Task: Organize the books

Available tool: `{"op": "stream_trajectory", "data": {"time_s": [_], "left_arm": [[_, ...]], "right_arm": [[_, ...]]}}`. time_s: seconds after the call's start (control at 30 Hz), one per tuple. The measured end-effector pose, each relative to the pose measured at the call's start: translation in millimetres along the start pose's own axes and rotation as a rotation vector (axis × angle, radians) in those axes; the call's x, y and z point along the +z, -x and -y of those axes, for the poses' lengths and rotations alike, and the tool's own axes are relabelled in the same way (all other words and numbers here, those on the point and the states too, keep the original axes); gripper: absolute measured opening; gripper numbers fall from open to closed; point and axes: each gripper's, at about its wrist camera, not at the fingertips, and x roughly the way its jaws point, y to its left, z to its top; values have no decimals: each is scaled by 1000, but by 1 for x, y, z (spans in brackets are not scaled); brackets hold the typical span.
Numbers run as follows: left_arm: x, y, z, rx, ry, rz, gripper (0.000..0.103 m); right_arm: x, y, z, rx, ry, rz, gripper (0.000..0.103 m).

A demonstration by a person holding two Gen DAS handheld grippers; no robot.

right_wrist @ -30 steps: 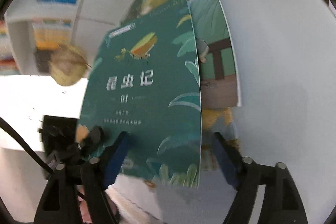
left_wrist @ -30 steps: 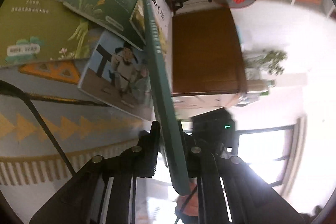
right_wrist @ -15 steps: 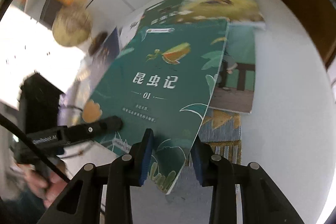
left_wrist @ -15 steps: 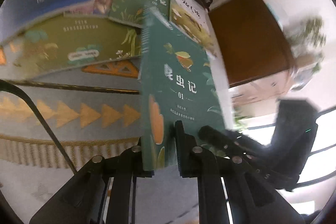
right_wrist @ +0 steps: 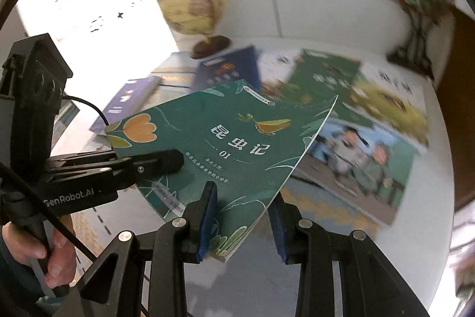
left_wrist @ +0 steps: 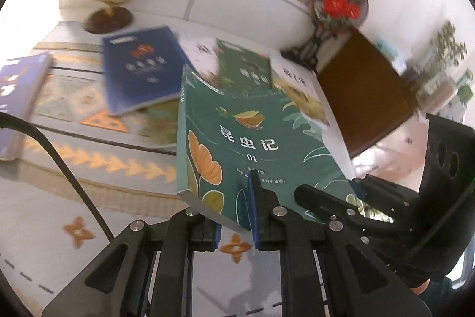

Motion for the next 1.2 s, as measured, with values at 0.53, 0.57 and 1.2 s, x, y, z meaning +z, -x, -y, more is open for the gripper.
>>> {"op": "stream_trajectory", "data": {"time_s": [0.53, 0.57, 1.2], "left_arm": [[31, 127, -221, 170, 98, 162, 12], [31, 128, -236, 170, 107, 157, 12], [47, 87, -370, 40, 336, -18, 20]], "right_arm": [[105, -118, -215, 146, 134, 12, 34], [109, -132, -227, 151, 133, -1, 34], [142, -256, -271, 148, -12, -157, 34]]}}
